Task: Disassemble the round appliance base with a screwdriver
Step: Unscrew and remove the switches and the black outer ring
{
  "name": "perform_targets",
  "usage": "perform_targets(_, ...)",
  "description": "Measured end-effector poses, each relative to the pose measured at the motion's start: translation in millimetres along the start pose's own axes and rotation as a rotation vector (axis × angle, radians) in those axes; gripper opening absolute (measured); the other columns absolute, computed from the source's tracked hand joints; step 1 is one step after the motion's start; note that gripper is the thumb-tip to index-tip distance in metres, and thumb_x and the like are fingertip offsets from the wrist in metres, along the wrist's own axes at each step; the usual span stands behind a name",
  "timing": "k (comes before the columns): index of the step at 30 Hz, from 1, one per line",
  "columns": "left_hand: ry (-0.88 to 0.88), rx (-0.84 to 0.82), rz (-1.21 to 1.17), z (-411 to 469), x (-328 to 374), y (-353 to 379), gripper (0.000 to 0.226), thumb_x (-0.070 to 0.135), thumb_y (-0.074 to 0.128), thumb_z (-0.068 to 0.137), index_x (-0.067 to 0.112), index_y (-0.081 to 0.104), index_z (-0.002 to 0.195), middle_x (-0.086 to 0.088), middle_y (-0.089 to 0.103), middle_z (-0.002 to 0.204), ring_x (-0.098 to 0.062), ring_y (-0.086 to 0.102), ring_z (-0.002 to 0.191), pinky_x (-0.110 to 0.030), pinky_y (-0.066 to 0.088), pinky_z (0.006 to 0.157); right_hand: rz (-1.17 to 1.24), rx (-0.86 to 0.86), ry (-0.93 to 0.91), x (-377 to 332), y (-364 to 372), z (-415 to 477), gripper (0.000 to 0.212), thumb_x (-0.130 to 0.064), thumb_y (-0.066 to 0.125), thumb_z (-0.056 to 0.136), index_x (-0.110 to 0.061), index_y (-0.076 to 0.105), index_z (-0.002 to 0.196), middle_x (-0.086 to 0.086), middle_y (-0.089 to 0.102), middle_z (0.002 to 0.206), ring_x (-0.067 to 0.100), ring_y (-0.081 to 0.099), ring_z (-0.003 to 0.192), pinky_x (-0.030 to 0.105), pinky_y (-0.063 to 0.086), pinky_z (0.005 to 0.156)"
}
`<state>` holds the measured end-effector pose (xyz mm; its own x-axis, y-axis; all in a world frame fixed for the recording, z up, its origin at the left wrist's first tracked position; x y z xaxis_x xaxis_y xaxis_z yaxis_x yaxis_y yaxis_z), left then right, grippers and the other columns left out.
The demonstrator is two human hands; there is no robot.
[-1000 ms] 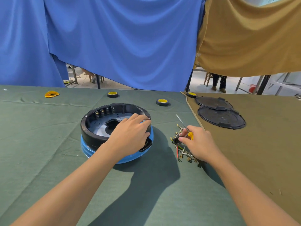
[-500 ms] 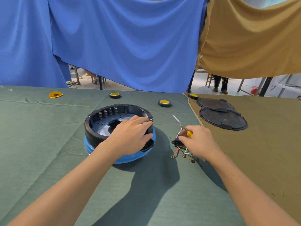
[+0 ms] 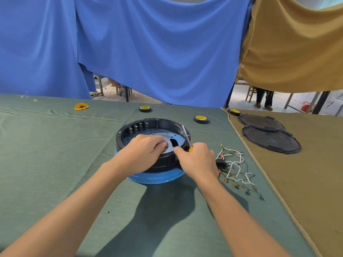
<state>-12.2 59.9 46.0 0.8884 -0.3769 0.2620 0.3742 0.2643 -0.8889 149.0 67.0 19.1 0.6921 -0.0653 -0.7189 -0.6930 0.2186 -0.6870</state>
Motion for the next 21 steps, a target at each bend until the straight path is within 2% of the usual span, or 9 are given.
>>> perform_targets(3, 0.027, -0.025, -0.008, 1, 1, -1, 0.027, 0.027, 0.044, 0.1, 0.012, 0.066, 0.101, -0.004, 0.069, 0.092, -0.023, 0.06, 0.088, -0.043, 0.048, 0.08, 0.014, 0.018, 0.033, 15, -4, 15, 0.014, -0.024, 0.05, 0.074, -0.017, 0.058, 0.083, 0.007, 0.06, 0.088, 0.031, 0.049, 0.085, 0.033, 0.037, 0.062)
perform_targets(6, 0.005, -0.024, 0.042, -2, -9, -1, 0.036, 0.039, 0.04, 0.1, 0.014, 0.066, 0.096, 0.0, 0.069, 0.089, -0.022, 0.061, 0.087, -0.043, 0.05, 0.078, 0.083, 0.006, 0.033, 25, -6, 28, 0.017, -0.016, 0.052, 0.079, -0.016, 0.066, 0.087, 0.008, 0.065, 0.09, 0.031, 0.053, 0.093, 0.037, 0.047, 0.072)
perform_targets(8, -0.025, 0.026, 0.136, -3, -20, -3, 0.047, 0.046, 0.034, 0.1, 0.013, 0.062, 0.083, 0.0, 0.065, 0.078, -0.022, 0.059, 0.079, -0.039, 0.046, 0.07, 0.127, 0.038, 0.051, 25, -11, 33, 0.013, -0.019, 0.054, 0.081, -0.016, 0.066, 0.083, 0.008, 0.067, 0.089, 0.031, 0.056, 0.093, 0.038, 0.05, 0.077)
perform_targets(10, -0.044, 0.057, 0.207, -5, -27, -4, 0.053, 0.047, 0.028, 0.101, 0.011, 0.056, 0.074, -0.002, 0.06, 0.069, -0.025, 0.056, 0.073, -0.037, 0.037, 0.065, 0.168, 0.088, 0.028, 17, -15, 31, 0.016, -0.03, 0.056, 0.082, -0.017, 0.062, 0.077, 0.006, 0.065, 0.083, 0.031, 0.056, 0.092, 0.037, 0.048, 0.072)
perform_targets(13, -0.005, 0.087, 0.331, -9, -23, 1, 0.048, 0.036, 0.021, 0.104, 0.012, 0.043, 0.069, -0.003, 0.053, 0.063, -0.026, 0.052, 0.071, -0.034, 0.029, 0.07, 0.127, 0.083, -0.046, -3, -6, 17, 0.043, -0.059, 0.056, 0.08, -0.016, 0.054, 0.077, 0.001, 0.06, 0.08, 0.027, 0.053, 0.087, 0.035, 0.039, 0.061)
perform_targets(15, -0.008, 0.111, 0.348, -10, -15, 2, 0.041, 0.029, 0.021, 0.103, 0.014, 0.036, 0.068, -0.003, 0.046, 0.058, -0.027, 0.05, 0.067, -0.034, 0.028, 0.067, 0.039, 0.057, -0.032, -8, 4, 9, 0.053, -0.068, 0.055, 0.077, -0.017, 0.052, 0.091, 0.001, 0.059, 0.09, 0.023, 0.05, 0.086, 0.035, 0.038, 0.062)
perform_targets(18, -0.045, 0.116, 0.312, -12, -3, 6, 0.043, 0.029, 0.021, 0.102, 0.015, 0.027, 0.062, -0.002, 0.04, 0.053, -0.026, 0.047, 0.06, -0.034, 0.027, 0.064, 0.012, 0.059, 0.028, -5, 5, 10, 0.046, -0.059, 0.06, 0.076, -0.021, 0.05, 0.101, 0.0, 0.059, 0.1, 0.023, 0.049, 0.088, 0.036, 0.044, 0.07)
perform_targets(21, -0.062, 0.125, 0.238, -14, 4, 10, 0.043, 0.031, 0.024, 0.102, 0.015, 0.032, 0.063, -0.001, 0.046, 0.058, -0.024, 0.047, 0.063, -0.035, 0.026, 0.067, 0.115, 0.017, -0.006, -2, 1, 21, 0.032, -0.047, 0.065, 0.073, -0.022, 0.055, 0.091, 0.001, 0.063, 0.092, 0.025, 0.057, 0.089, 0.041, 0.05, 0.073)
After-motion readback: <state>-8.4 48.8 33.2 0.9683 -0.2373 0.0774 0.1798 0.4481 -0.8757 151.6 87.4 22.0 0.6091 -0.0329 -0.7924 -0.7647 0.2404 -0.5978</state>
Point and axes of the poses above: each hand's wrist, its own z-axis towards the middle knuckle, its own y-axis out of the palm, x = y × z, the point moved 6 cm from there along z, towards the middle knuckle
